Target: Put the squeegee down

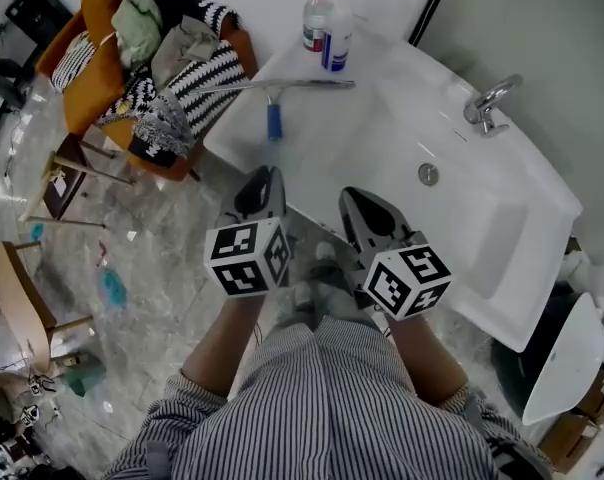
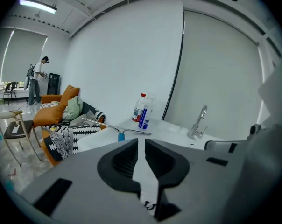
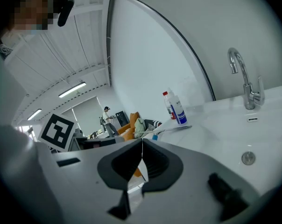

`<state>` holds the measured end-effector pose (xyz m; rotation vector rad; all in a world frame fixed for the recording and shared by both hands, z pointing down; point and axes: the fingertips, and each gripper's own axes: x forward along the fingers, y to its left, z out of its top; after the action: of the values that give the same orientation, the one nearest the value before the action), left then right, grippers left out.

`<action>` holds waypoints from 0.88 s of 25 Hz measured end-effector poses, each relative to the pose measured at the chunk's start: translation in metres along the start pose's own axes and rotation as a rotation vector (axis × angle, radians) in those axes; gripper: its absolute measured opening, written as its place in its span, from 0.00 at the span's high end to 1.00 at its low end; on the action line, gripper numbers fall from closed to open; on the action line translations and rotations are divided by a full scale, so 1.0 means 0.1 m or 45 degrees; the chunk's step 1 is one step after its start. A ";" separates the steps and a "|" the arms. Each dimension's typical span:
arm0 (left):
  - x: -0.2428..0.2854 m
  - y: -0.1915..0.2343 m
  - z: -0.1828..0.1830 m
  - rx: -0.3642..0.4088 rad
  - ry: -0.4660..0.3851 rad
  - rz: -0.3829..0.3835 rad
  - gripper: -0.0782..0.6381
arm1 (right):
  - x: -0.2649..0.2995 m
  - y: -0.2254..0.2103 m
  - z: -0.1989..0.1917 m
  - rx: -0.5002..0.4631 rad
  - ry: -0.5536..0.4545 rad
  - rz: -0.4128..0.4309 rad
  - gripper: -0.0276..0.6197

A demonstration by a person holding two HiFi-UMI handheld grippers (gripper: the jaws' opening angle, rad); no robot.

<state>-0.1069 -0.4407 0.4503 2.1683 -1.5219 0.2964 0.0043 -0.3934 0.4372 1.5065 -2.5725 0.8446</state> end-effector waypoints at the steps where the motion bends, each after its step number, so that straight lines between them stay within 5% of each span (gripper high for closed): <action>1: -0.07 -0.02 -0.03 0.010 -0.003 -0.010 0.82 | -0.05 0.05 -0.02 -0.005 -0.004 -0.003 0.93; 14: -0.77 -0.43 -0.29 0.174 -0.009 -0.139 0.84 | -0.48 0.61 -0.04 -0.083 -0.063 0.012 0.93; 22: -0.84 -0.66 -0.28 0.188 -0.027 -0.143 0.85 | -0.59 0.62 0.11 -0.123 -0.096 0.063 0.93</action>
<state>-0.0734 -0.3396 0.4218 2.3688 -1.4227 0.3597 -0.0132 -0.3280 0.3834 1.4812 -2.6718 0.6702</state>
